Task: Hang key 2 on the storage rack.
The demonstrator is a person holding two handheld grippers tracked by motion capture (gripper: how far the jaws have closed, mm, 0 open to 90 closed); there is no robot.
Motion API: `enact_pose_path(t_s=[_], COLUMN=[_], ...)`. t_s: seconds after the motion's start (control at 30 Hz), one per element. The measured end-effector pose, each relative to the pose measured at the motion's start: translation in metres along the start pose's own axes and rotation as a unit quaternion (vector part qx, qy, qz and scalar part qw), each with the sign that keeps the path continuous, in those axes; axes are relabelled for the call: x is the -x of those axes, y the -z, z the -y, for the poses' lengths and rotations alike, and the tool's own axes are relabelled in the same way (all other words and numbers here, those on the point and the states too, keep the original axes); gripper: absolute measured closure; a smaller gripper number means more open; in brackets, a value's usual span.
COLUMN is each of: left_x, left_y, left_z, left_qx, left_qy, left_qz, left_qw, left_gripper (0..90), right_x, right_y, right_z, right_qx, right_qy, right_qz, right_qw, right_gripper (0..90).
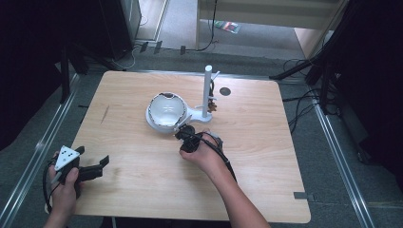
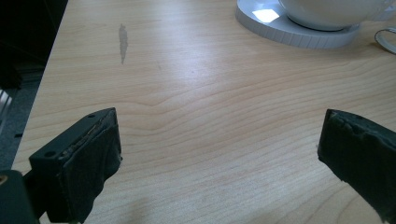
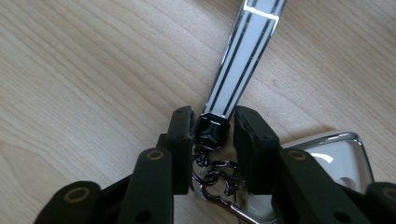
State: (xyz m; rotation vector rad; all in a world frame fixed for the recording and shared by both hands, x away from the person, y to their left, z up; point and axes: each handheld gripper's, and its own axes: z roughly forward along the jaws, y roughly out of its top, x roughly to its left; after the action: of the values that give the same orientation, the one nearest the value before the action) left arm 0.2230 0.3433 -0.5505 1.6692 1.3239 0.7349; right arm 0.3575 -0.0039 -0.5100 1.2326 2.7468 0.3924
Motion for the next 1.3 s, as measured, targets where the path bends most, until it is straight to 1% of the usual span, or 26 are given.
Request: enact_pose_path(t_s=[0.1,0.2,0.3,0.37,0.43,0.47,0.5,0.57,0.67,0.7,0.73,0.77,0.8,0.83,0.9,0.93,1.0,1.03,1.07,1.13,1.17,1.2,1.23,1.27,1.3], left_x=[0.0,0.0,0.0,0.0,0.0,0.0,0.0,0.0,0.0,0.0,0.0,0.0,0.0,0.0,0.0,-0.001,-0.001,-0.001,-0.001,-0.001,0.0,0.0,0.0,0.0,0.0], left_y=[0.0,0.0,0.0,0.0,0.0,0.0,0.0,0.0,0.0,0.0,0.0,0.001,0.001,0.001,0.0,0.0,0.0,0.0,0.0,0.0,0.0,0.0,0.001,0.0,0.0], left_z=[0.0,0.0,0.0,0.0,0.0,0.0,0.0,0.0,0.0,0.0,0.0,0.0,0.0,0.0,0.0,0.0,0.0,0.0,0.0,0.0,0.0,0.0,0.0,0.0,0.0], left_qx=[0.0,0.0,0.0,0.0,-0.001,0.0,0.0,0.0,0.0,0.0,0.0,0.0,0.0,0.0,0.0,0.0,0.0,0.0,0.0,0.0,0.0,0.0,0.001,0.002,0.002], left_qy=[0.0,0.0,0.0,0.0,0.0,0.0,0.0,0.001,0.001,0.001,0.001,0.001,0.0,0.0,0.001,0.001,0.001,0.001,0.001,0.001,0.001,0.001,0.001,0.001,0.001], left_qz=[0.0,0.0,0.0,0.0,0.0,0.0,0.0,0.0,0.0,-0.001,0.0,-0.001,-0.001,0.0,0.0,0.0,0.0,0.0,0.0,-0.001,0.0,-0.001,-0.001,-0.001,-0.001], left_qw=[1.0,1.0,1.0,1.0,1.0,1.0,1.0,1.0,1.0,1.0,1.0,1.0,1.0,1.0,1.0,1.0,1.0,1.0,1.0,1.0,1.0,1.0,1.0,1.0,1.0], left_gripper=[0.0,0.0,0.0,0.0,0.0,0.0,0.0,0.0,0.0,0.0,0.0,0.0,0.0,0.0,0.0,0.0,0.0,0.0,0.0,0.0,0.0,0.0,0.0,0.0,0.0], right_x=[-0.003,-0.007,-0.008,-0.007,-0.006,-0.006,-0.006,-0.004,0.0,0.002,0.002,0.003,0.004,0.004,0.006,0.007,0.008,0.009,0.009,0.01,0.011,0.011,0.012,0.012,0.013], right_y=[0.0,0.0,0.0,0.0,0.0,0.001,0.001,0.003,0.01,0.016,0.016,0.019,0.024,0.024,0.029,0.031,0.035,0.039,0.039,0.044,0.045,0.047,0.052,0.052,0.054], right_z=[0.001,0.002,0.003,0.005,0.008,0.012,0.012,0.016,0.022,0.026,0.026,0.029,0.034,0.034,0.038,0.04,0.044,0.047,0.047,0.05,0.051,0.052,0.054,0.054,0.055], right_qx=[0.002,0.008,0.01,0.017,0.029,0.04,0.04,0.051,0.083,0.105,0.105,0.117,0.138,0.138,0.161,0.17,0.192,0.212,0.212,0.233,0.239,0.247,0.265,0.265,0.273], right_qy=[0.004,0.011,0.008,0.011,0.01,0.007,0.007,0.004,-0.005,-0.007,-0.007,-0.013,-0.02,-0.02,-0.021,-0.025,-0.028,-0.032,-0.032,-0.038,-0.038,-0.04,-0.043,-0.043,-0.047], right_qz=[0.014,0.02,0.022,0.021,0.019,0.019,0.019,0.02,0.016,0.016,0.016,0.016,0.017,0.017,0.021,0.023,0.026,0.028,0.028,0.029,0.029,0.032,0.037,0.037,0.039], right_qw=[0.9999,0.9997,0.9997,0.9996,0.9993,0.999,0.999,0.9985,0.9964,0.9943,0.9943,0.993,0.99,0.99,0.9865,0.9849,0.9806,0.9765,0.9765,0.9713,0.9698,0.9676,0.9625,0.9625,0.9601], right_gripper=[72.0,75.4,75.7,75.7,75.8,75.8,75.8,75.8,75.8,75.8,75.8,75.8,75.8,75.8,75.8,75.8,75.8,75.8,75.8,75.8,75.8,75.8,75.8,75.8,75.8])
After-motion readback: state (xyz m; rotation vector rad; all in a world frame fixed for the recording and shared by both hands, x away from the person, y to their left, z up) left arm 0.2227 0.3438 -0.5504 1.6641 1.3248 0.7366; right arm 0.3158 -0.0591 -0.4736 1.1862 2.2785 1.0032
